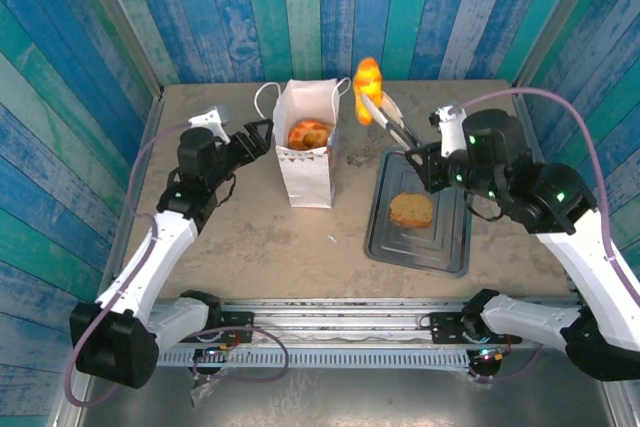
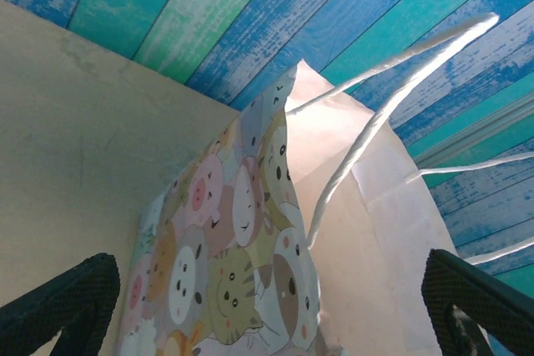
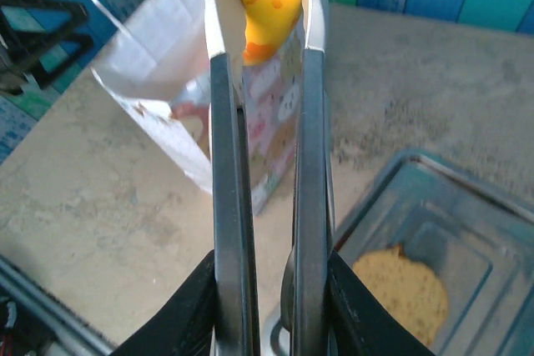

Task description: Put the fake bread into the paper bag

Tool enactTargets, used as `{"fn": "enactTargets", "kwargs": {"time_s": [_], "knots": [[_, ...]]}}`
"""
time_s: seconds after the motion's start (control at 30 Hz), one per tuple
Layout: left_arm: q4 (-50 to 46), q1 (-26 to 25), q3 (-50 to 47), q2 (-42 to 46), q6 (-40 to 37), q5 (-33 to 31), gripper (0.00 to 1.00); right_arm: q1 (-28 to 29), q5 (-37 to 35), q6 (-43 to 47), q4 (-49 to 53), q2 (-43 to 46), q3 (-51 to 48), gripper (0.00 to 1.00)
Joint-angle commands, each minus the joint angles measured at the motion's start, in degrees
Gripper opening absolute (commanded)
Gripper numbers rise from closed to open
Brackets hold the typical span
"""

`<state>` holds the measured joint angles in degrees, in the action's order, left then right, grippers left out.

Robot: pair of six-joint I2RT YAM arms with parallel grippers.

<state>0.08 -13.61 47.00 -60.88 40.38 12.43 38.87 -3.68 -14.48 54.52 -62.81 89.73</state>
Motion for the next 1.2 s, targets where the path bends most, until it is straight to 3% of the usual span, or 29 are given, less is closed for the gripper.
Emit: {"fn": "enactTargets", "kwargs": {"time_s": [0.0,0.2,0.6,0.87,1.17], "knots": [[2.6,0.0,2.4,-1.9,2.1,2.9,0.94,0.0,-0.6,5.2,-6.5,-1.8,3.4,0.29],[3.8,0.0,3.0,-4.4,3.5,4.1,0.89,1.9,1.3,6.9,-10.0,-5.1,6.0,0.29],[6.0,0.0,3.4,-7.8,4.9,6.2,0.74,9.1,-3.7,6.0,-11.8,-14.3,9.9,0.29],[6.0,0.0,2.9,-7.9,4.4,6.1,0.65,9.5,-7.4,4.3,-8.7,-19.8,10.6,0.30],[7.0,0.0,2.6,-8.5,4.6,7.5,0.47,9.4,-9.0,4.7,-4.5,-24.8,12.2,0.31]]}}
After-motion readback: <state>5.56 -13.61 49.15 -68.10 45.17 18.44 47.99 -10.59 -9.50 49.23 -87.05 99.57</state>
